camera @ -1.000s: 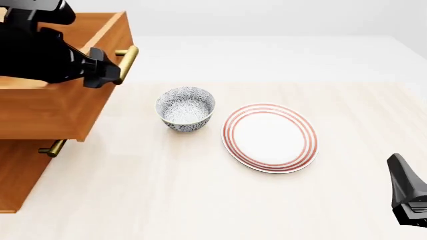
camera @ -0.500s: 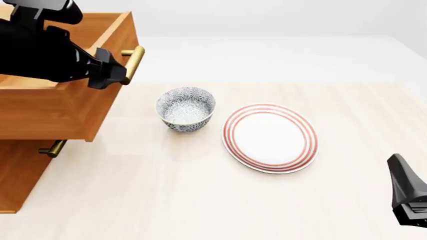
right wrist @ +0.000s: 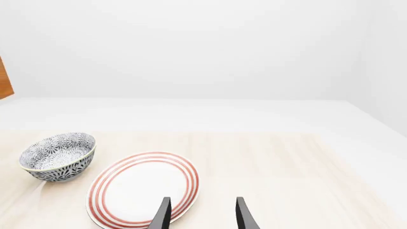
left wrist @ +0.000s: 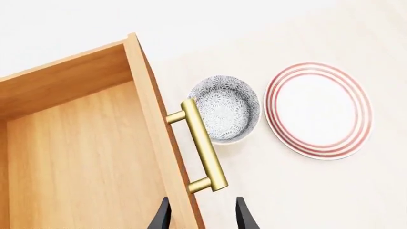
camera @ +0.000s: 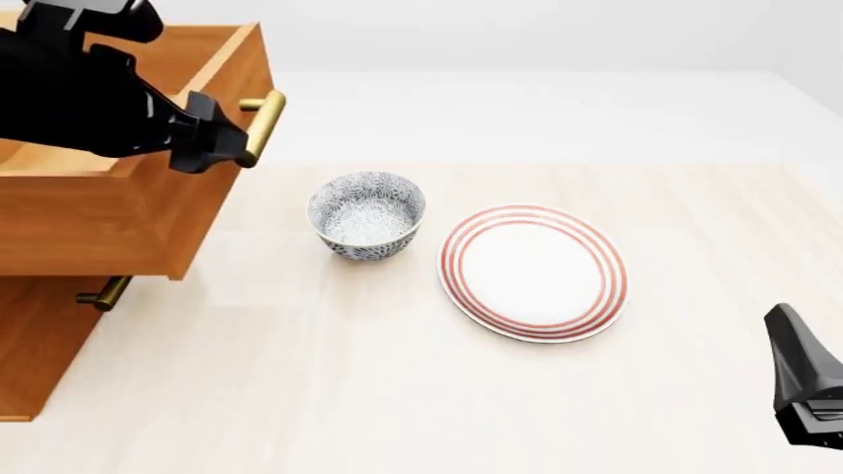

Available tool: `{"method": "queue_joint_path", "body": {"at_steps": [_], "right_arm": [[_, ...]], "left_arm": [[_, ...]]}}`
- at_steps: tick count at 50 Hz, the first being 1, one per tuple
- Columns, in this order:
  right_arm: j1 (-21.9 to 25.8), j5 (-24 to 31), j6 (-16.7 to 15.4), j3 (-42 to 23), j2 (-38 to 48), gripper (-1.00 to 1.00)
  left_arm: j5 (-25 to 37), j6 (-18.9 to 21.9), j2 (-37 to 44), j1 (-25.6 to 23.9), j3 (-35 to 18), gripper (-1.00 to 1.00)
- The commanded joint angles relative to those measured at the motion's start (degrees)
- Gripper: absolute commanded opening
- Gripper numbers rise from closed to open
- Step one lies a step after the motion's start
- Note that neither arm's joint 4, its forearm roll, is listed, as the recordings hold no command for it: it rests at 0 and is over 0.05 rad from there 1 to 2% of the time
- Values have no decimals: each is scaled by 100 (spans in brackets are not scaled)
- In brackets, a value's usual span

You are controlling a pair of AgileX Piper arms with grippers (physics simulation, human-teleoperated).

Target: Open the top drawer of the cabinet.

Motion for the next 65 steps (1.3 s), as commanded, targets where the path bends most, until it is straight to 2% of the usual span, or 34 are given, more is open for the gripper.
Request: {"method": "queue_joint_path", "body": {"at_steps": [1,65], "right_arm": [[-1,0,3,0,-1,100],[0,0,1,0,0,100]], "left_arm": [[32,198,-92,-149,-262,100],[647,702,-791,217,-768,100]]}}
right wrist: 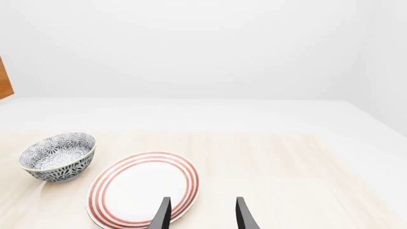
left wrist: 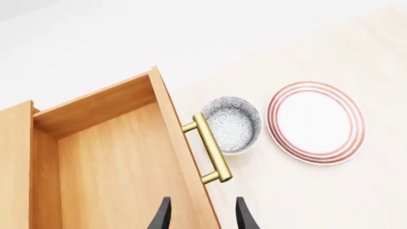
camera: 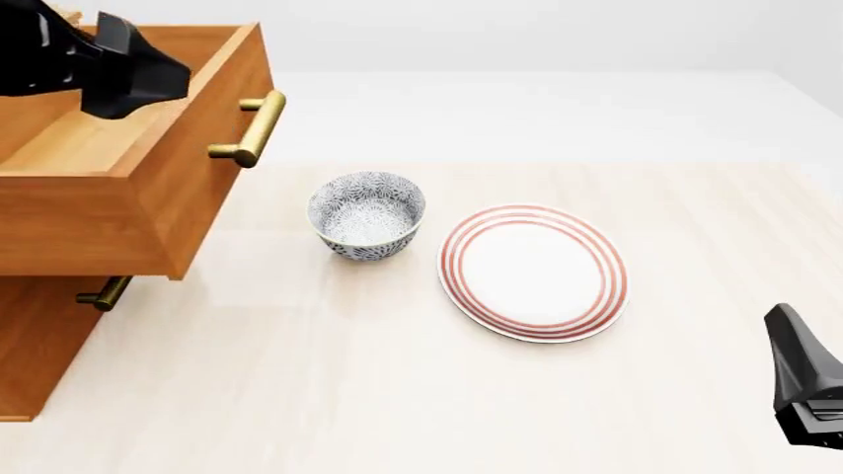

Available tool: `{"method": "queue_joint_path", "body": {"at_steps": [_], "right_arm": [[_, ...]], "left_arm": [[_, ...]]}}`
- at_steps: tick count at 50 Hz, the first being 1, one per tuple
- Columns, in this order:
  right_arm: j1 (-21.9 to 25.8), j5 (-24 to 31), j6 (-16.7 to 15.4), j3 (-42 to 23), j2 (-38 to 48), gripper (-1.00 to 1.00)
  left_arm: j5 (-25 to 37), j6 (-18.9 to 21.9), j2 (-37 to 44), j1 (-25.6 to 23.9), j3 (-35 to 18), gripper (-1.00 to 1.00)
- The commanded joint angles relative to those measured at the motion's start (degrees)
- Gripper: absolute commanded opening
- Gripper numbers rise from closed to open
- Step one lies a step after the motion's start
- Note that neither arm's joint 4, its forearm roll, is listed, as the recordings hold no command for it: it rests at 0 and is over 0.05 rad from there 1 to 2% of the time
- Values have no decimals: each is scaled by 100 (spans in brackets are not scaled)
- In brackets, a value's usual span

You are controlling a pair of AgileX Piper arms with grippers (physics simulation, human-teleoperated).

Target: Open the top drawer of the cabinet.

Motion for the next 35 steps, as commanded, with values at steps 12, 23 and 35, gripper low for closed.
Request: {"method": "queue_joint_path", "body": {"at_steps": [12,23,35], "right_arm": [[0,0,0,0,0,100],[-1,0,0,0,0,100],[1,0,0,0,-1,100]], "left_arm": [[254,220,-548,214,-199,100],[370,312,-814,317,-240,100],[532,410,-1134,436,-378,100]]}}
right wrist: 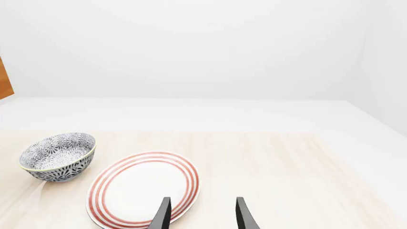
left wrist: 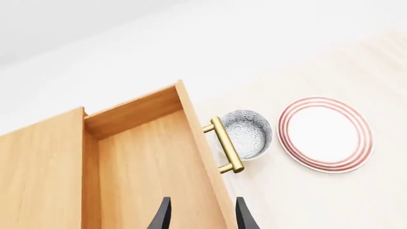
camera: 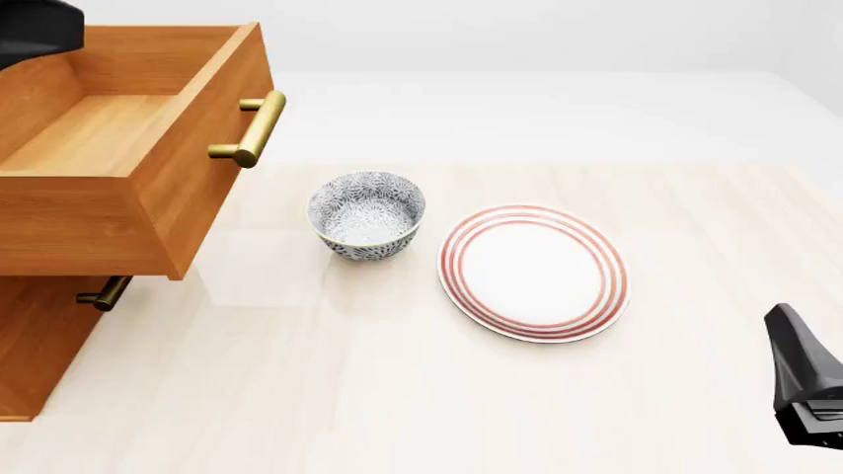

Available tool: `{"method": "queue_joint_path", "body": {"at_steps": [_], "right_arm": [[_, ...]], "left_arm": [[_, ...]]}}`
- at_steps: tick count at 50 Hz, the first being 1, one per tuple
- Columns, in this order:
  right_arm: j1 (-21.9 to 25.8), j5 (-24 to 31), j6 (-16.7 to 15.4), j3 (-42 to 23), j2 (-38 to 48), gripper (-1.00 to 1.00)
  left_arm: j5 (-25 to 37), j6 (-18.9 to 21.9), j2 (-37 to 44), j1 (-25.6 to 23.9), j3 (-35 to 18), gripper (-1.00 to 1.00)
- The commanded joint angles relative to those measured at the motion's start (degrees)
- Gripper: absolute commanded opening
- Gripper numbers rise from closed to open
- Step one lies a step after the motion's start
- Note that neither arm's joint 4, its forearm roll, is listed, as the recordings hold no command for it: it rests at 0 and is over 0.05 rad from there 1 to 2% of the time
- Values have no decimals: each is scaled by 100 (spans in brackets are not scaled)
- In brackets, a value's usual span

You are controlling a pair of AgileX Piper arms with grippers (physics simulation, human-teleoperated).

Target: Open the top drawer of the cabinet.

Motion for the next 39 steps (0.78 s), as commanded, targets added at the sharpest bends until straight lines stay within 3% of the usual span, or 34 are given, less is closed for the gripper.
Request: {"method": "queue_joint_path", "body": {"at_steps": [1,19,39], "right_arm": [[2,0,0,0,0,100],[0,0,-1,0,0,100],[0,0,0,0,0,100]], "left_arm": [[129,81,-313,157,-133,100],[396,178,-875,469,-309,100],[554,279,-1174,496,-492,100]]}}
